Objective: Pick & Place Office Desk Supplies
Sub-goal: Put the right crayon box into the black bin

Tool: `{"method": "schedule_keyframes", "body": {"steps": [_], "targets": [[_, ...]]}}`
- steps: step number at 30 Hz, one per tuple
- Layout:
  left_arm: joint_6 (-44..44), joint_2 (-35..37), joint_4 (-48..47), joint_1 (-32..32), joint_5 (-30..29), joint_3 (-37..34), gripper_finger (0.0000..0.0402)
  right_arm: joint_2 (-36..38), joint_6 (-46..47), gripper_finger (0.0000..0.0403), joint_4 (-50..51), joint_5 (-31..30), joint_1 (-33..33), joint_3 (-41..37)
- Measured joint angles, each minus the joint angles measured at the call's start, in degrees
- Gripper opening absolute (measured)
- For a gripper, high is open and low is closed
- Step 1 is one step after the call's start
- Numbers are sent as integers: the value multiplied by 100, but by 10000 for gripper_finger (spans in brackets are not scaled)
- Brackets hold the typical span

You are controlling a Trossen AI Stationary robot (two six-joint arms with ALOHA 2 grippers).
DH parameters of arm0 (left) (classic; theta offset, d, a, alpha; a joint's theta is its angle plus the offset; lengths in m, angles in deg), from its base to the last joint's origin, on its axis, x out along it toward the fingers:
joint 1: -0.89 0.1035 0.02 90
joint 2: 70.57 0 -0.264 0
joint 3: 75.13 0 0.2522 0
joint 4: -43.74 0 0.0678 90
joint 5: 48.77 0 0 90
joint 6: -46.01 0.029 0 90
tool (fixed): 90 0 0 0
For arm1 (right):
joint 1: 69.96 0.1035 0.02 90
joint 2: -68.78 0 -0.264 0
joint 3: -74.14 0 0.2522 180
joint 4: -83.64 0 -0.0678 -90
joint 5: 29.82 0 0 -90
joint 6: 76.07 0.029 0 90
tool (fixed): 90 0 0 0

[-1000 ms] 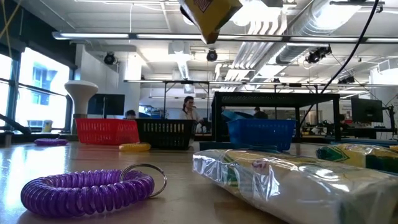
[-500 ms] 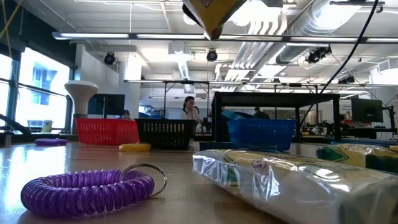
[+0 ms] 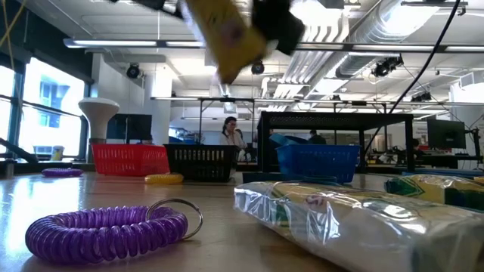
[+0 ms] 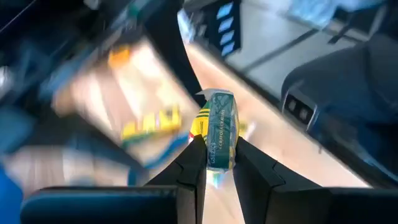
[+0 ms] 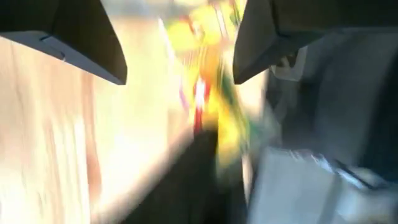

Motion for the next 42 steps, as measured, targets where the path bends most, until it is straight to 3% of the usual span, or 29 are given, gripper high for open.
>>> {"method": "schedule_keyframes", "body": {"steps": [3,8,16,18,25,28,33,42], "targets": [[-361,208,-808,-2,-568,-1,58,0,1091,303,993,-241,5,-4],[-713,736,-1557,2,-1556,-2,58,0,2470,311,2303,-1421,175,-7],[-377,1376,-2233,268,-4156,0,59,55,3127,307,2630,-3285,811,-7],[-148,1364,-2313,513,-4188,0,59,55,3143,307,2641,-3776,933,-7],[-119,975,-2628,1583,-3265,-9,59,55,3312,307,2677,-4946,1238,-9],[-59,899,-2580,1871,-2956,-81,60,55,3330,307,2699,-5004,1360,-11],[-49,897,-2554,2170,-2922,-298,60,55,3454,307,2696,-5048,1561,-11],[355,479,-2383,2203,-2952,-378,79,52,3977,307,2637,-5050,1769,-11]]}}
